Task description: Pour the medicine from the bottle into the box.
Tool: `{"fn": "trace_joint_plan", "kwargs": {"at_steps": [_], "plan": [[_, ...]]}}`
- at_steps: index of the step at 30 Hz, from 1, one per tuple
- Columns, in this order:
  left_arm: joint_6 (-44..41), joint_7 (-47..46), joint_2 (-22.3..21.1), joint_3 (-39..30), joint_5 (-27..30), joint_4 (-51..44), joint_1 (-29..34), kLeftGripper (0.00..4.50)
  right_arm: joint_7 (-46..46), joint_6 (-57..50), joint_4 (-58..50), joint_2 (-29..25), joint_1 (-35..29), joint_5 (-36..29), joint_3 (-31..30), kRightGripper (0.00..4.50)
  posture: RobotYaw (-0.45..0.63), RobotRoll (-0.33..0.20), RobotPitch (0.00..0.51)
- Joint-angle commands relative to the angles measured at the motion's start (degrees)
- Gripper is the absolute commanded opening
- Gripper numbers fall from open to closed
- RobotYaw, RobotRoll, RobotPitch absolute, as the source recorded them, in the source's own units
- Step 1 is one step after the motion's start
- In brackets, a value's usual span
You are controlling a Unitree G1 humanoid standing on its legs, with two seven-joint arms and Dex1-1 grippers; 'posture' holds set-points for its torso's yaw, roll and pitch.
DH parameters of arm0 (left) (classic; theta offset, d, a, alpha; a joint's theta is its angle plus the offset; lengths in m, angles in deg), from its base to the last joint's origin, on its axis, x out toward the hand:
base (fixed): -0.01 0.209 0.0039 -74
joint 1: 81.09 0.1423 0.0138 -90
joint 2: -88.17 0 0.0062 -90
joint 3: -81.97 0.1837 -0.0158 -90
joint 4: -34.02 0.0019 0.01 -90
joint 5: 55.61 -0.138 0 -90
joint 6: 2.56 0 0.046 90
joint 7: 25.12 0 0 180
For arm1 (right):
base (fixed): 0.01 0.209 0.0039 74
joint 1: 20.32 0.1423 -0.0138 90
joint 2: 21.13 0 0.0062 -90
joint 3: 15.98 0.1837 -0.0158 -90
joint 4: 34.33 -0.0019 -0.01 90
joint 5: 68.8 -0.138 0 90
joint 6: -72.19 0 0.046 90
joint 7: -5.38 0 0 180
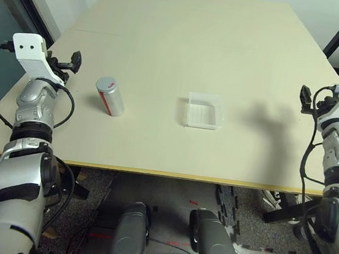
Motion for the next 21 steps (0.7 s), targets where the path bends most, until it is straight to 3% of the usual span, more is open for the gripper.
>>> {"fn": "trace_joint_plan", "kwargs": {"at_steps": [1, 21], "plan": [[-0.2, -0.3, 0.0, 0.0, -0.1, -0.2, -0.2, 4.48, -0.1, 0.7, 0.9, 0.3, 0.9, 0.0, -0.1, 4.50, -0.11, 0.000, 0.070], [-2.4, -0.2, -0.2, -0.3, 0.5, -3.4, 0.6, 4.48, -6.1, 0.7, 0.4, 1.8, 2.6, -2.3, 0.4, 4.50, -0.10, 0.000, 0.074]]}}
